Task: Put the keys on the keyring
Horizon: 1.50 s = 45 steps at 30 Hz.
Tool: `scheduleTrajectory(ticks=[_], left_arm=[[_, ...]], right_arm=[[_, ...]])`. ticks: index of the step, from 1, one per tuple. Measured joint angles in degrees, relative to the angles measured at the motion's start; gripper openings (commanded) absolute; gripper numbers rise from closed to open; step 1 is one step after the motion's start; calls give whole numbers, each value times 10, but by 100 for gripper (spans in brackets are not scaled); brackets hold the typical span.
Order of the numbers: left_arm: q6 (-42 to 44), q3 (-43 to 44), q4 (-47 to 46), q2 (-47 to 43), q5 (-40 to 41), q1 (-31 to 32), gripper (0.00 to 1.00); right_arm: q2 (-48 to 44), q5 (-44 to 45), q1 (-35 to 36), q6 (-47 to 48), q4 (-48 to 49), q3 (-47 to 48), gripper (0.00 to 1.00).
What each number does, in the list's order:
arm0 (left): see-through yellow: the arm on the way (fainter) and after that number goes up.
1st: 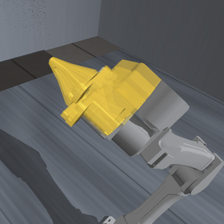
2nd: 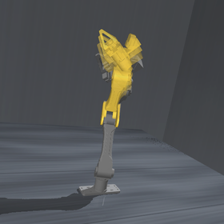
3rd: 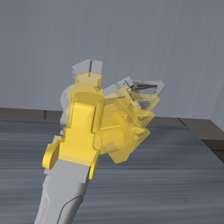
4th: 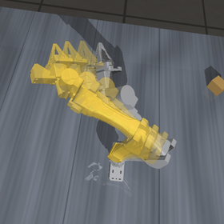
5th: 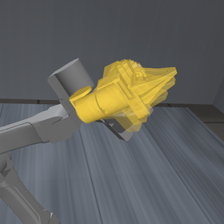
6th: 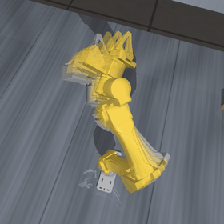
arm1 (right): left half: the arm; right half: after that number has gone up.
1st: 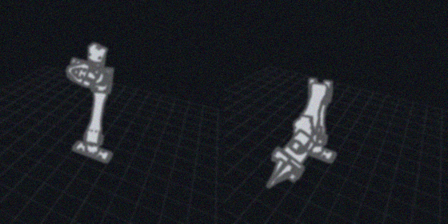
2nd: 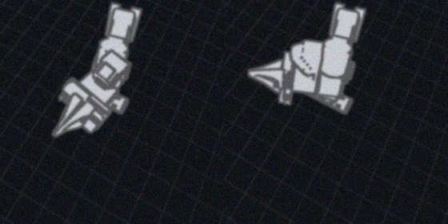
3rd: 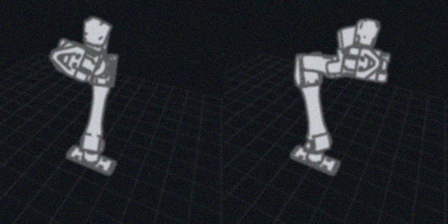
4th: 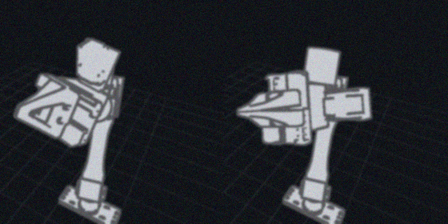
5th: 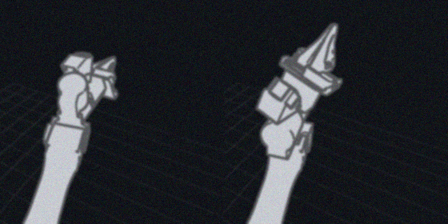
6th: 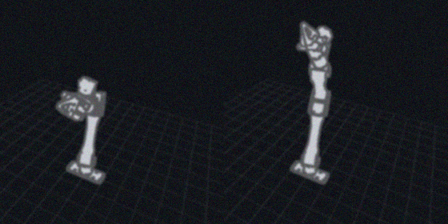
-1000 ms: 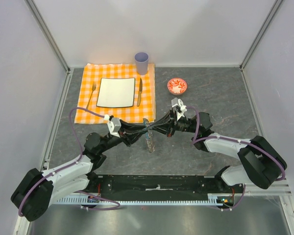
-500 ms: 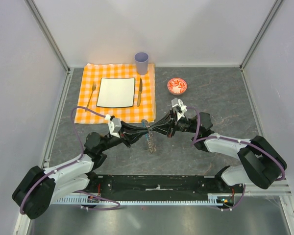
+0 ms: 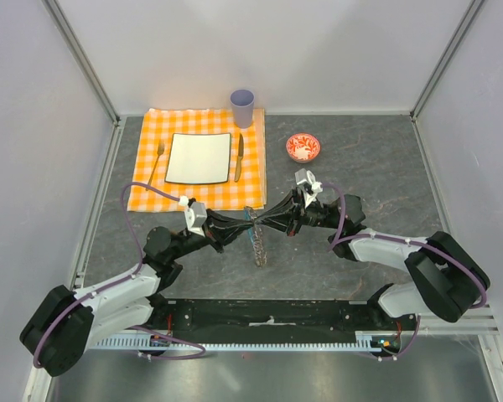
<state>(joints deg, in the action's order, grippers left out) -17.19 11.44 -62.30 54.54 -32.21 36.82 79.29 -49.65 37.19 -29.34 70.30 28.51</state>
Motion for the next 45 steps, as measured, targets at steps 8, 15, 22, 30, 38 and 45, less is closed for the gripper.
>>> scheduleTrajectory(ticks=[8,15,22,30,38,45], left_arm=[[6,1,38,-3,1,0,2],[45,25,128,-7,0,0,2],[61,37,171,-7,-8,0,2],[68,46,193,3,-15,-1,2],[73,49,195,3,-14,-4,32],[79,49,193,-20,-13,-3,42]], right_arm=[[-21,-1,0,46,-91,3,22],[-75,10,0,167,-318,42,20],[-83,19,0,215,-399,57,14],[-83,18,0,230,-429,62,0],[-77,17,-1,212,-414,63,0],[-75,14,0,192,-375,63,0]])
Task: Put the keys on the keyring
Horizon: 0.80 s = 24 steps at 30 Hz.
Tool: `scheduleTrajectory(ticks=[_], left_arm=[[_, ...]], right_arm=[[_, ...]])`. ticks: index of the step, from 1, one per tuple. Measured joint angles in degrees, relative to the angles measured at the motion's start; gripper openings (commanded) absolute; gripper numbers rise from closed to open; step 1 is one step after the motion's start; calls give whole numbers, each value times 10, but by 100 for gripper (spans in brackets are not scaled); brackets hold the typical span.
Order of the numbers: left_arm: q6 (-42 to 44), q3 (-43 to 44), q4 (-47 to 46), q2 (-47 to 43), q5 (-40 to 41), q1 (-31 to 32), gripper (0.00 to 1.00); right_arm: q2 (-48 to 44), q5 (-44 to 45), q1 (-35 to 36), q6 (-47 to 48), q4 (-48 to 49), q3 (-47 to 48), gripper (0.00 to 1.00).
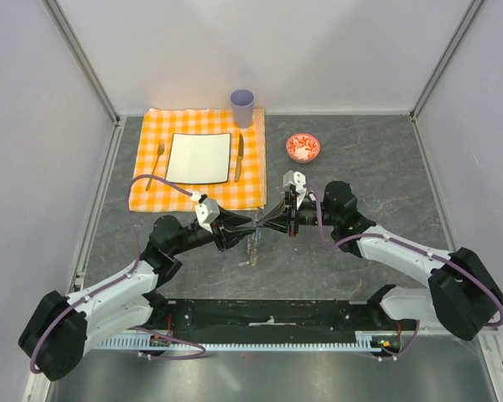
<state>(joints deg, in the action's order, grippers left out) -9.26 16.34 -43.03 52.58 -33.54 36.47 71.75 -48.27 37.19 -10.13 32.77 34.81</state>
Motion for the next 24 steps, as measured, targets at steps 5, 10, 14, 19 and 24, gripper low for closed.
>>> scheduleTrajectory(ticks=[5,10,14,19,24], left_arm=[[0,0,-3,0,-4,0,37],[0,0,-16,3,-29,0,32],[0,0,-26,3,-42,0,31],[-1,0,-35,4,-57,0,31],[-1,0,-38,4,-60,-1,18]], right_arm=[[0,-4,0,-2,6,0,0],[0,-13,0,-8,17,0,0],[-1,-25,0,-10,28,-2,0],[-2,-39,0,-12,37,-4,0],[-4,-46,0,-12,37,-6,0]])
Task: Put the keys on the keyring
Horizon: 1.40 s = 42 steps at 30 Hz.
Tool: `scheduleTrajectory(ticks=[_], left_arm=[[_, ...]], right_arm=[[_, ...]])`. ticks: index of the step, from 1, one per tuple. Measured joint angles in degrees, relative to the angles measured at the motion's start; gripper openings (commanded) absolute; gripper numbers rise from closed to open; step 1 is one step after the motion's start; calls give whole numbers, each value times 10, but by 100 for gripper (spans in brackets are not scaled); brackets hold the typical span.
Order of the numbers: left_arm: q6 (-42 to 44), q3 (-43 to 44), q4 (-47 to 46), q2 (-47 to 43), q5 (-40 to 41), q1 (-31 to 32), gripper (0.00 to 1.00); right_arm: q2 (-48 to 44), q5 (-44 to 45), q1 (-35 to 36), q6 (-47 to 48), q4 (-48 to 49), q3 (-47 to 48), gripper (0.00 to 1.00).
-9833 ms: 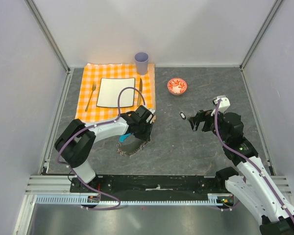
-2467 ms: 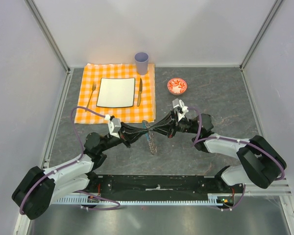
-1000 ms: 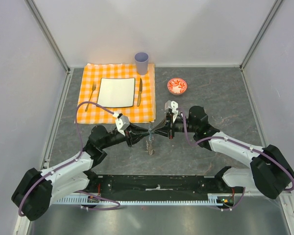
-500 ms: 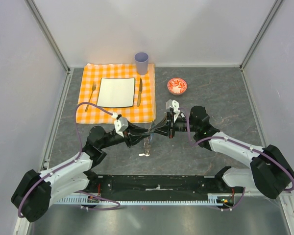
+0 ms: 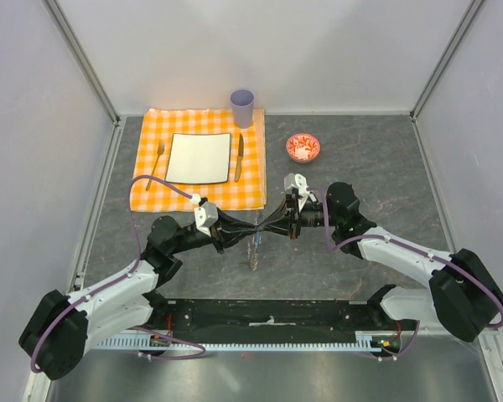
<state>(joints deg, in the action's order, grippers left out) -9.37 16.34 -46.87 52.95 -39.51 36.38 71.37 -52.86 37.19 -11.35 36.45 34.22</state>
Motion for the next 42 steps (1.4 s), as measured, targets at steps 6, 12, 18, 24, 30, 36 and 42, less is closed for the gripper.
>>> scheduleTrajectory(ticks=[6,12,18,24,30,36,42], left_arm=[[0,0,-1,0,-1,0,6],[-1,0,-2,0,-1,-1,2],[2,0,6,-4,5,0,2],[26,0,59,-17,24,0,2],[55,0,110,-54,60,0,2],[78,0,140,-95,97,0,2],[89,0,147,-105,131,1,2]], right_arm=[[-2,0,1,1,0,-1,0],[-4,0,1,2,-1,-1,0],[-9,11,2,2,-11,-1,22],[-27,55,2,21,-74,0,38],[-65,148,1,43,-206,6,62],[-77,281,-24,70,-355,70,67],[-29,356,-121,86,-419,138,63]])
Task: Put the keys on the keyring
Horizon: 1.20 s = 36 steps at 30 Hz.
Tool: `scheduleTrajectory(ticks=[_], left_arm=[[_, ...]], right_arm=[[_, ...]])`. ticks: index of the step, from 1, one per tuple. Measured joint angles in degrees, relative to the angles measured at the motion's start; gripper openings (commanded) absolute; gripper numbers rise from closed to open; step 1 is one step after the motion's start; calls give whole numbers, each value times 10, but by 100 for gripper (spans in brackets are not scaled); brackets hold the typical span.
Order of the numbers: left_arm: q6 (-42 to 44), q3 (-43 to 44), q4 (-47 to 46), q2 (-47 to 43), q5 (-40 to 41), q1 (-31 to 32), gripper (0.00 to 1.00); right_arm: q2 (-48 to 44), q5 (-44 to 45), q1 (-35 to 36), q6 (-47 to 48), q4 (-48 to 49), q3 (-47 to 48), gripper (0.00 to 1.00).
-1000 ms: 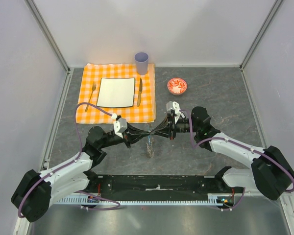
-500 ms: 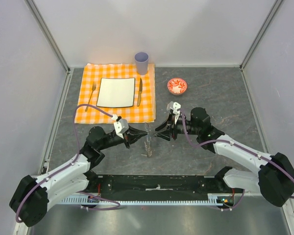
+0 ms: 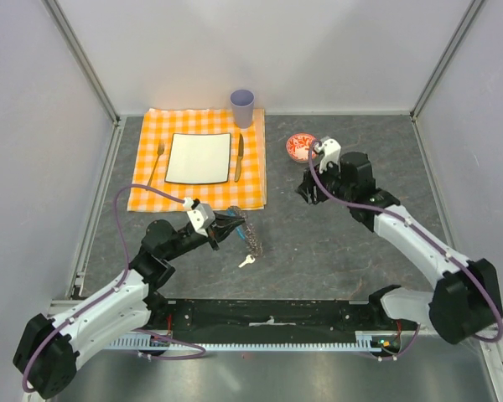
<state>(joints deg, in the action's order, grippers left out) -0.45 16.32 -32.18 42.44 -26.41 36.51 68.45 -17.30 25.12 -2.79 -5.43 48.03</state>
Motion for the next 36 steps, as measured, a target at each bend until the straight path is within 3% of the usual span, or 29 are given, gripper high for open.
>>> scheduleTrajectory(ticks=[6,11,14,22,36], left_arm=[[3,-1,10,-2,20,2,2],[7,-2,23,-13,33,7,2],[9,-2,27,-16,38,8,2],[15,-2,34,-16,39,10,2],[18,-2,39,-16,39,11,2]], right_arm=[[136,37,-66,52,-24,47,54],[243,17,-109,87,-45,84,41],[286,0,-127,94,-55,112,40],[341,-56,-149,96,-69,169,37],[397,-99,-160,95,-89,179,33]])
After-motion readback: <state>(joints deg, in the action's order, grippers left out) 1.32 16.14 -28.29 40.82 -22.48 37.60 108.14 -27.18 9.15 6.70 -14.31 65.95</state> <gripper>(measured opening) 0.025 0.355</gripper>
